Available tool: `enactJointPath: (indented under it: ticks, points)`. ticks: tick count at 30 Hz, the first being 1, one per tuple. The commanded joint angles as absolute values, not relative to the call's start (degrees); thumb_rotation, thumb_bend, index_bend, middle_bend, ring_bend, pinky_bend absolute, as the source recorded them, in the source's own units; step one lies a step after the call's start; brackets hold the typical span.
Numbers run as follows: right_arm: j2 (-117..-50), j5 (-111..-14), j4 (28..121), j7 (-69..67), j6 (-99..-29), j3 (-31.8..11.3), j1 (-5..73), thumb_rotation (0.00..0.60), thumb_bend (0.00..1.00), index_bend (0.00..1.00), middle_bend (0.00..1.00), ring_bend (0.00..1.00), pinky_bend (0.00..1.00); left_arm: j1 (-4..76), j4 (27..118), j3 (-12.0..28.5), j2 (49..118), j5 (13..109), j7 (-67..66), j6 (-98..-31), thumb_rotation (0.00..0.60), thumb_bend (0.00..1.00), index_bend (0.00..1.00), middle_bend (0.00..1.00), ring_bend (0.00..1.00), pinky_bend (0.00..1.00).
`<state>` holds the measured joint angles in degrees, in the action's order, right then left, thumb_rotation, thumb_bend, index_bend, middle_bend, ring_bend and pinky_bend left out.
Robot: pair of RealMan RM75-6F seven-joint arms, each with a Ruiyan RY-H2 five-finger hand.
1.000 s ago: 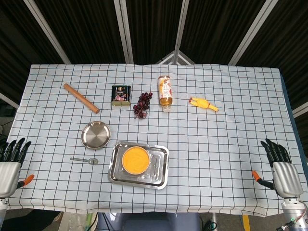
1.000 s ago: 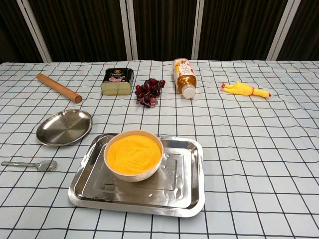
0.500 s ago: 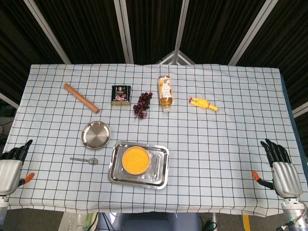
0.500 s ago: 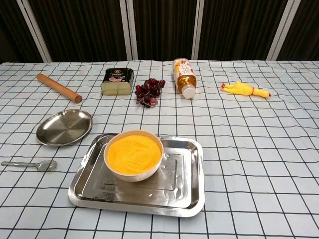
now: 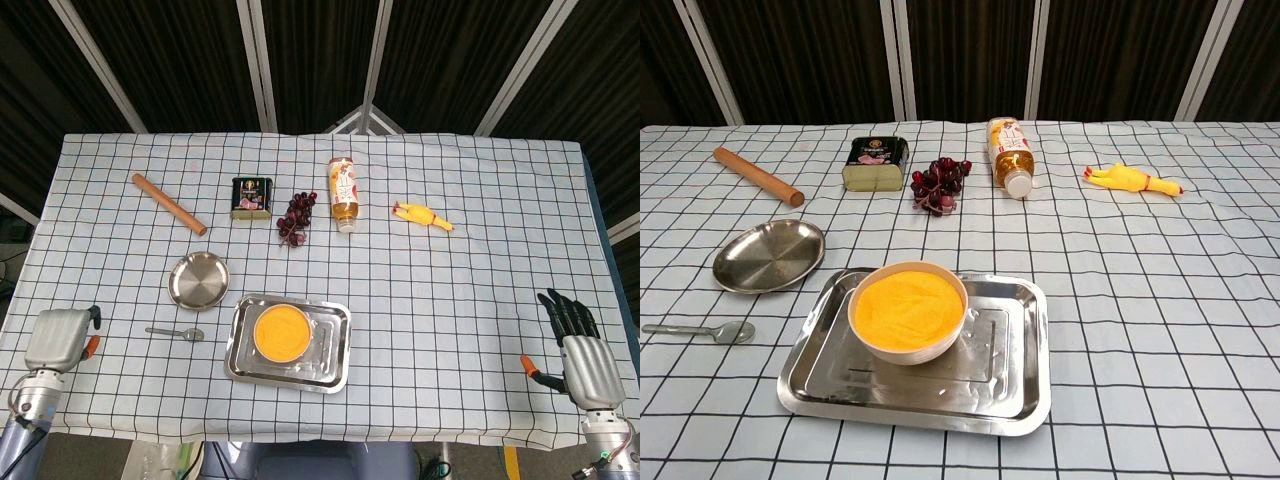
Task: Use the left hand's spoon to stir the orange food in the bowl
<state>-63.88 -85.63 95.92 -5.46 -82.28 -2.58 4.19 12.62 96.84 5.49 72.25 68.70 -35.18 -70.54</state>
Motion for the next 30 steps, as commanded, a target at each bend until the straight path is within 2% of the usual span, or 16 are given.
enactJointPath:
  ticks: [1, 11, 20, 30]
  points:
    - [-63.86, -85.68, 95.94, -5.45, -82.28, -2.55, 4.18, 0.6, 0.34, 0.0, 0.0, 0.0, 0.0, 15.79, 96.01, 6.96, 75.97, 64.98, -39.88, -68.59, 0.6, 0.48, 0.52, 1.0, 1.0, 1.0]
    - [-63.6, -85.74, 95.96, -6.02, -82.58, -2.4, 3.91, 0.6, 0.34, 0.0, 0.0, 0.0, 0.0, 19.6, 93.85, 6.53, 82.0, 60.2, -46.43, -67.16, 0.6, 0.47, 0.47, 1.0, 1.0, 1.0]
    - [-63.43, -85.75, 96.04, -6.28, -82.79, -2.32, 3.7, 0.6, 0.34, 0.0, 0.0, 0.0, 0.0, 21.62, 90.3, 5.6, 86.89, 57.48, -48.75, -66.89, 0.6, 0.47, 0.48, 1.0, 1.0, 1.0]
    - [-63.38, -85.74, 95.99, -6.39, -82.92, -2.34, 3.59, 0.6, 0.34, 0.0, 0.0, 0.0, 0.0, 22.66, 90.01, 4.41, 88.68, 57.67, -48.99, -67.67, 0.6, 0.47, 0.49, 1.0, 1.0, 1.0]
